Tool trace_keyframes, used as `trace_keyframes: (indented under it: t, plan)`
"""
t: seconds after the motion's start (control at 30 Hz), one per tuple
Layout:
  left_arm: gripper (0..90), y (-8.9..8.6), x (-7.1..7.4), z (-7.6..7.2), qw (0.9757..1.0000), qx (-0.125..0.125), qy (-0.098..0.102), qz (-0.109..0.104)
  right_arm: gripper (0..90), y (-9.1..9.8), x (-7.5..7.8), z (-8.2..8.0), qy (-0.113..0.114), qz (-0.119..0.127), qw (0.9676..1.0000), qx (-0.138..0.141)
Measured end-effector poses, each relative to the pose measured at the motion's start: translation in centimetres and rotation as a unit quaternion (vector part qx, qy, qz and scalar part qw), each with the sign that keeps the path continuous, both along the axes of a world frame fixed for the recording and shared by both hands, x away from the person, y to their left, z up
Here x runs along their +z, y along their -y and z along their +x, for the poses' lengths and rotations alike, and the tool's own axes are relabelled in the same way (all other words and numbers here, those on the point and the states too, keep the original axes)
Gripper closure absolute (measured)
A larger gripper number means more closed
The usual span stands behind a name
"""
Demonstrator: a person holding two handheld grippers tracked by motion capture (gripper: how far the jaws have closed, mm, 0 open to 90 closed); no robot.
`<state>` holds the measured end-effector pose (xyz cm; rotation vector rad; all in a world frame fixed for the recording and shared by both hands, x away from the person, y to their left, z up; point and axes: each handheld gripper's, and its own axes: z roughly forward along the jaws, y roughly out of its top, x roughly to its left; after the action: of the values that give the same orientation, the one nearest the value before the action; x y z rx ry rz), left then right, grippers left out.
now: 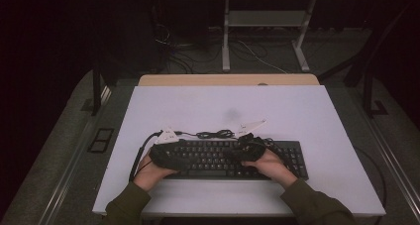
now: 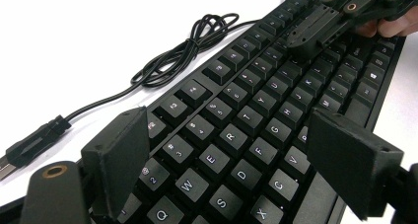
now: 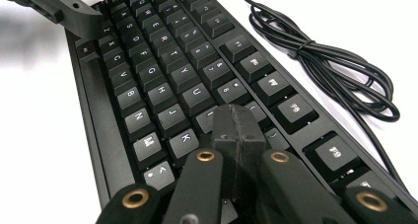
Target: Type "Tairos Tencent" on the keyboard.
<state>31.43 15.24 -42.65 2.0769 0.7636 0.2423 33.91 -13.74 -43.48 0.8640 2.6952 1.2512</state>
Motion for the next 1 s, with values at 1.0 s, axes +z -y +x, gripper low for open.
trace_keyframes:
  t: [1.0]
  plan:
    - [17.5, 0.0, 0.0, -0.1, 1.0000, -0.001, 0.000, 0.000, 57.4, 1.1, 1.6, -0.4, 0.014, 0.048, 0.9988, -0.003]
